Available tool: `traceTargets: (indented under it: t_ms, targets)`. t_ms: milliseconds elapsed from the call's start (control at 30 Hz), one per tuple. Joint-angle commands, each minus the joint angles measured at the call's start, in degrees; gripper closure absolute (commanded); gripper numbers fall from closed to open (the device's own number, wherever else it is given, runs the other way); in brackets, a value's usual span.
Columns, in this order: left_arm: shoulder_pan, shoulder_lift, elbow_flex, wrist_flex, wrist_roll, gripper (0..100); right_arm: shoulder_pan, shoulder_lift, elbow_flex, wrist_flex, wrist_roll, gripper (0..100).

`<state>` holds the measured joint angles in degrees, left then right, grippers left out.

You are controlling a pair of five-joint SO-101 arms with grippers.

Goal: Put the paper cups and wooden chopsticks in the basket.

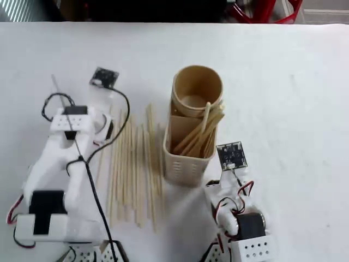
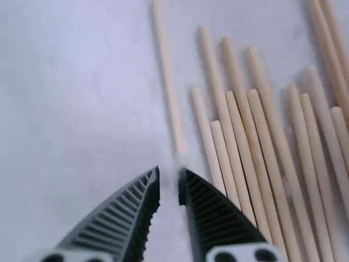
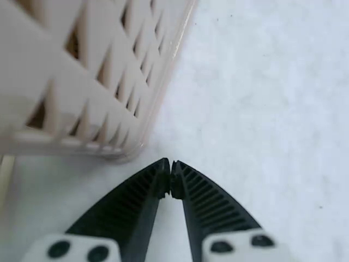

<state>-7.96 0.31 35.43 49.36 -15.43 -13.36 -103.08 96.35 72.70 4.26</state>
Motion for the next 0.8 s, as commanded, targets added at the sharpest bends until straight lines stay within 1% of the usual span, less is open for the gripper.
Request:
traceTargets:
  t_ms: [0,300,433,567,700,767]
  targets:
    - [0.7,2.0,-1.0,-2.3,0.8,88,0.3,-0.4,0.5,0.2,0.1,97.9]
    - [0.4,1.9,-1.1,-2.7,0.8,89,0.0,-0.4,0.5,0.2,0.1,97.9]
    - [0.6,4.4,-2.7,-1.8,0.8,89,0.0,-0.4,0.5,0.2,0.1,97.9]
    - [0.6,9.4,-8.8,3.1,0.8,92,0.1,-0.4,0.5,0.2,0.1,97.9]
    - [0.6,14.5,-15.1,8.7,0.8,93,0.1,-0.4,0.5,0.2,0.1,97.9]
    - [0.4,16.0,-17.1,10.5,0.8,97,0.2,-0.4,0.5,0.2,0.1,97.9]
